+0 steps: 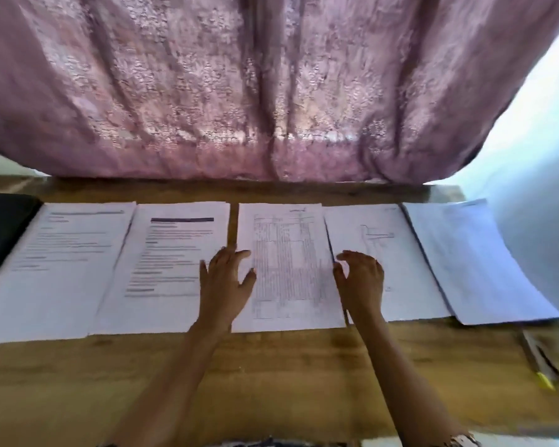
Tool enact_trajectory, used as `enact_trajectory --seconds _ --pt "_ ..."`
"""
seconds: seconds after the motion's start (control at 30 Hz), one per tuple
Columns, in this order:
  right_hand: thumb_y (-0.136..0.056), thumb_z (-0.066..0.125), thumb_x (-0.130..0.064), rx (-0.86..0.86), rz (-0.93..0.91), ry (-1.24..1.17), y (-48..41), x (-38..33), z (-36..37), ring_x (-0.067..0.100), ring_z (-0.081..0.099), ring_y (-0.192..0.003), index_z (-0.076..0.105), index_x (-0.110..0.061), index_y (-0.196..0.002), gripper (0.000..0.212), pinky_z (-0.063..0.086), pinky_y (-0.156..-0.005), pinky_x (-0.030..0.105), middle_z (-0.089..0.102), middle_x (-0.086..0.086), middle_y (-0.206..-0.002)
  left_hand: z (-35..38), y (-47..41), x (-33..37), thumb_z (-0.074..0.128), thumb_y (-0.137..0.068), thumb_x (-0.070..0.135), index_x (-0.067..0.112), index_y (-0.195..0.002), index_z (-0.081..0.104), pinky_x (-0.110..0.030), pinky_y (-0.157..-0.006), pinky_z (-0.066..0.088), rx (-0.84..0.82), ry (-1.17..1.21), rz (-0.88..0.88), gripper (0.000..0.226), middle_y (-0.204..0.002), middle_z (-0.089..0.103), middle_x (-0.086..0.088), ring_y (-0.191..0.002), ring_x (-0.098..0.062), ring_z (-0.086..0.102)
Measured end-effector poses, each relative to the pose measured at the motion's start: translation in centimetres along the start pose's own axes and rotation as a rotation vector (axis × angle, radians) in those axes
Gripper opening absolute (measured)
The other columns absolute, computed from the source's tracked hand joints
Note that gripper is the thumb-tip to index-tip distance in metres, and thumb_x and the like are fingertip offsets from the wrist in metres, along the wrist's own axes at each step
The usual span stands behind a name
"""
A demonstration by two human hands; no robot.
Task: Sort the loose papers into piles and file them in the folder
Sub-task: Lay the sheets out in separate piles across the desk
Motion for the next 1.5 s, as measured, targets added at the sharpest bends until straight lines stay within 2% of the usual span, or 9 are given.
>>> enact_trajectory --seconds 0.17,0.43,0.57,0.73,1.0,1.13,1.3,1.37,1.5 --pt "-0.078 0.072 -0.018 -0.036 0.247 0.249 -2.8 12.6 -6.5 0.037 0.06 -0.099 0.069 -0.007 -0.104 0.028 0.045 -0.081 0.041 0.069 0.015 -0.103 7.8 0.1 12.9 0.057 -0.093 0.038 0.024 -0.127 0.06 -0.049 -0.117 0.012 -0.242 0.106 0.242 0.037 -0.142 0.051 0.001 -0.137 -0.019 0.039" --pt "-0.09 0.056 -0.027 -0.264 0.135 0.314 -3.3 18.5 -9.0 0.03 0.065 -0.077 0.068 -0.006 -0.089 0.024 0.047 -0.067 0.03 0.069 0.012 -0.089 16.1 -0.5 27.0 0.056 -0.096 0.026 0.019 -0.126 0.062 -0.025 -0.102 0.036 -0.393 0.32 0.193 0.031 -0.134 0.058 -0.001 -0.124 -0.019 0.051" --pt "-0.05 0.089 -0.017 -0.29 0.003 0.34 -3.8 18.3 -9.6 0.018 0.051 -0.032 0.058 -0.014 -0.041 0.033 0.032 -0.038 0.017 0.054 0.005 -0.041 17.4 -1.1 29.5 0.054 -0.097 0.024 0.016 -0.124 0.064 -0.026 -0.096 0.042 -0.368 0.36 0.061 0.029 -0.127 0.064 -0.003 -0.117 -0.02 0.058" --pt "-0.101 0.044 -0.028 -0.214 -0.033 0.298 -5.0 19.4 -9.9 0.023 0.065 -0.075 0.068 -0.01 -0.089 0.032 0.033 -0.059 0.026 0.07 0.008 -0.087 18.2 -2.0 30.4 0.05 -0.099 0.029 0.014 -0.121 0.066 -0.024 -0.088 0.042 -0.368 0.337 -0.066 0.031 -0.122 0.067 -0.004 -0.11 -0.02 0.06" --pt "-0.098 0.051 -0.035 -0.203 -0.096 0.171 -4.9 19.6 -12.6 0.017 0.06 -0.07 0.068 -0.018 -0.097 0.024 0.027 -0.051 0.02 0.071 0.001 -0.09 17.7 -4.0 32.0 0.059 -0.095 0.023 0.007 -0.103 0.07 -0.03 -0.073 0.056 -0.448 0.819 -0.411 0.021 -0.097 0.072 -0.007 -0.08 -0.018 0.07" --pt "-0.091 0.054 -0.052 -0.314 -0.041 -0.165 -4.6 19.1 -12.7 0.016 0.065 -0.095 0.068 -0.022 -0.112 0.04 0.041 -0.074 0.02 0.069 -0.003 -0.112 16.0 -4.3 30.6 0.058 -0.094 0.009 0.011 -0.092 0.069 -0.032 -0.072 0.06 -0.368 0.824 -0.435 0.011 -0.104 0.071 -0.01 -0.082 -0.022 0.07" --pt "-0.086 0.066 -0.04 -0.05 0.218 -0.403 -6.8 19.9 -12.1 0.026 0.033 -0.138 0.033 -0.016 -0.146 0.073 0.03 -0.11 0.044 0.035 0.007 -0.151 10.6 -4.0 25.1 0.057 -0.096 0.018 0.021 -0.101 0.063 -0.031 -0.075 0.058 -0.209 0.843 -0.409 0.008 -0.106 0.067 0.003 -0.092 -0.02 0.068" --pt "-0.086 0.069 -0.034 -0.226 0.411 -0.658 -7.4 18.6 -11.3 0.025 0.047 -0.126 0.034 -0.017 -0.144 0.07 0.039 -0.103 0.042 0.047 0.006 -0.14 8.0 -4.0 22.1 0.057 -0.095 0.018 0.024 -0.103 0.062 -0.04 -0.085 0.057 -0.174 0.846 -0.436 0.011 -0.108 0.067 0.003 -0.096 -0.021 0.067" --pt "-0.085 0.071 -0.018 -0.449 0.445 -0.886 -6.6 12.3 -7.6 0.033 0.066 -0.094 0.064 -0.007 -0.092 0.015 0.055 -0.083 0.047 0.07 0.011 -0.094 3.2 -4.6 15.5 0.061 -0.093 0.017 0.023 -0.099 0.063 -0.036 -0.086 0.054 -0.089 0.733 -0.438 0.009 -0.106 0.068 0.001 -0.094 -0.019 0.065"
Point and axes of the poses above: each hand's wrist, its own y-axis away from the middle knuckle, its own z-axis out of the palm, x = y × z, the point moved 1 cm from there along -y, towards the middle knuckle
